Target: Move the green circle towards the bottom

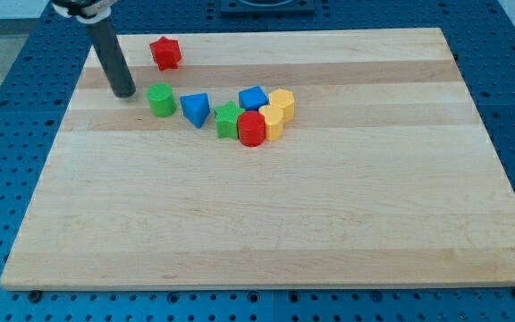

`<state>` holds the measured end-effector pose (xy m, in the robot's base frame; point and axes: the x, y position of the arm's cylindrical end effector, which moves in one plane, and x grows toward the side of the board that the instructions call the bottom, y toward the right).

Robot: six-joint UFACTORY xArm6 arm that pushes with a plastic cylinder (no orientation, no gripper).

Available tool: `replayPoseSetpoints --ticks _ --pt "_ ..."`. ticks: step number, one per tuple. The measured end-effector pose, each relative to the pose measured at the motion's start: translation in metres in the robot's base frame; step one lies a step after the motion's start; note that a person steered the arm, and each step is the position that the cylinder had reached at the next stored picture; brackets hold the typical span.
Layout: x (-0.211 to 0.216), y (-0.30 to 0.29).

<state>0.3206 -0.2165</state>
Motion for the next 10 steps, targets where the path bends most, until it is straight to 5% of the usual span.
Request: replayPoseSetpoints --ticks 2,4,6,10 --pt "0.003 0.074" --pt "0.091 0.057" --pt "0.087 0.067" --pt "0.065 -0.007"
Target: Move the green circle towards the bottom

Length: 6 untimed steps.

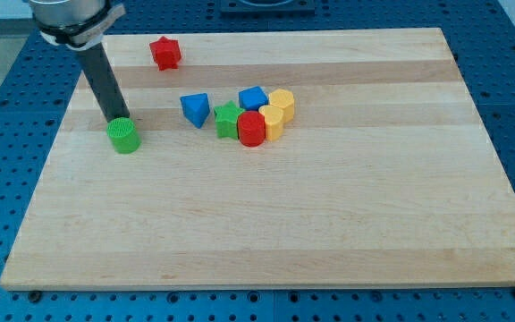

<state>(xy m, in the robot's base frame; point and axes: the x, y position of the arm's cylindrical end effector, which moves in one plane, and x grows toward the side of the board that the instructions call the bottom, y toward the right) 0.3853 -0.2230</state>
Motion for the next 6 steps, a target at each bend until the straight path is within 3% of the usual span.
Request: replayPoseSetpoints --ticks 2,3,6 --pt "0.058 0.061" --pt "0.062 0.064" --pt "-0.044 0.097"
